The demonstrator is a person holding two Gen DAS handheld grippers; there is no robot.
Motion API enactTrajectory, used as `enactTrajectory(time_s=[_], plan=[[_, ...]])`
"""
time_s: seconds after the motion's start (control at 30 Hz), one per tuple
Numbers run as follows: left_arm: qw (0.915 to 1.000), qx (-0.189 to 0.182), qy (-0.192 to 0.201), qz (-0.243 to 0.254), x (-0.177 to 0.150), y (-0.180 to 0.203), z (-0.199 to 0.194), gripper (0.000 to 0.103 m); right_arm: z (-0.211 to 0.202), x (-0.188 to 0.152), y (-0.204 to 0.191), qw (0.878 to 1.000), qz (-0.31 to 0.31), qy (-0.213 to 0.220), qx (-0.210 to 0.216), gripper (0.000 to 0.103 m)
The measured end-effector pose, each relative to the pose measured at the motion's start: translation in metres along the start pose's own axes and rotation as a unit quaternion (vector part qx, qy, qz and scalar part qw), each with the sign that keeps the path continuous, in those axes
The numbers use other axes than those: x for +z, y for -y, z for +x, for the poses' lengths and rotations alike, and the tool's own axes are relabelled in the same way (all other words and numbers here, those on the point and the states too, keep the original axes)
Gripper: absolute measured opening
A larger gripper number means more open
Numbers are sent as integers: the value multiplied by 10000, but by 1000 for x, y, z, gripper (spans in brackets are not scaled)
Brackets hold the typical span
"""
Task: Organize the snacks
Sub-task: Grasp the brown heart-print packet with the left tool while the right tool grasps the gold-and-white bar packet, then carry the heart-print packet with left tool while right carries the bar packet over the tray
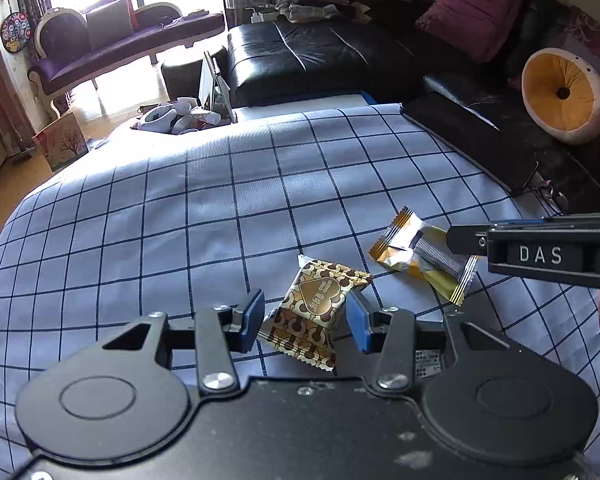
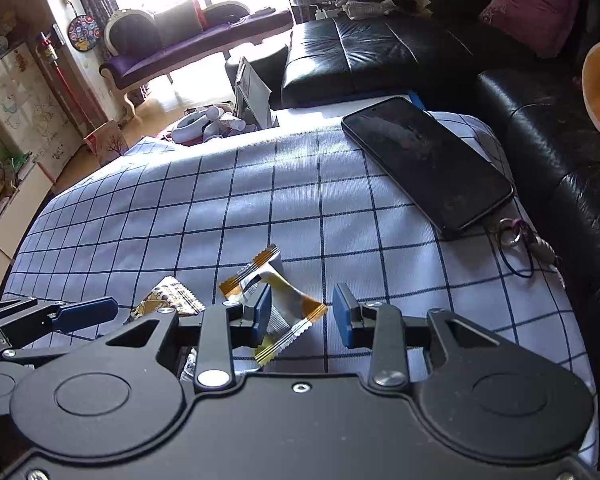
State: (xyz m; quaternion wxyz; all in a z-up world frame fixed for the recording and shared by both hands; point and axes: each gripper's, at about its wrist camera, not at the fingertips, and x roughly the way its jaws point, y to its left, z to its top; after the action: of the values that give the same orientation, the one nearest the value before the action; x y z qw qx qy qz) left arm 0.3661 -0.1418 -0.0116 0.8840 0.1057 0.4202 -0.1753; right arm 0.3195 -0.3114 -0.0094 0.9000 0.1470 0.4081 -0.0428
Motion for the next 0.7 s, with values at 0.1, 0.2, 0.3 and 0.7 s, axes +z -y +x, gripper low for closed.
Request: enactTrajectory(time_s=[0.1, 0.2, 0.3, 0.7], plan=[[9999, 31, -70, 66, 0, 4, 9, 48, 6, 5, -3, 9998, -185, -27, 76, 44], [9998, 138, -108, 72, 2, 6, 17, 48, 13, 8, -11, 9989, -474, -13, 36, 44], [9992, 147, -264, -244, 6, -4, 25, 41, 19, 8, -15, 9982, -601, 63, 3, 45], [9956, 284, -454, -773, 6, -38, 23, 36, 25, -12, -29, 9891, -1448, 147, 200, 59]])
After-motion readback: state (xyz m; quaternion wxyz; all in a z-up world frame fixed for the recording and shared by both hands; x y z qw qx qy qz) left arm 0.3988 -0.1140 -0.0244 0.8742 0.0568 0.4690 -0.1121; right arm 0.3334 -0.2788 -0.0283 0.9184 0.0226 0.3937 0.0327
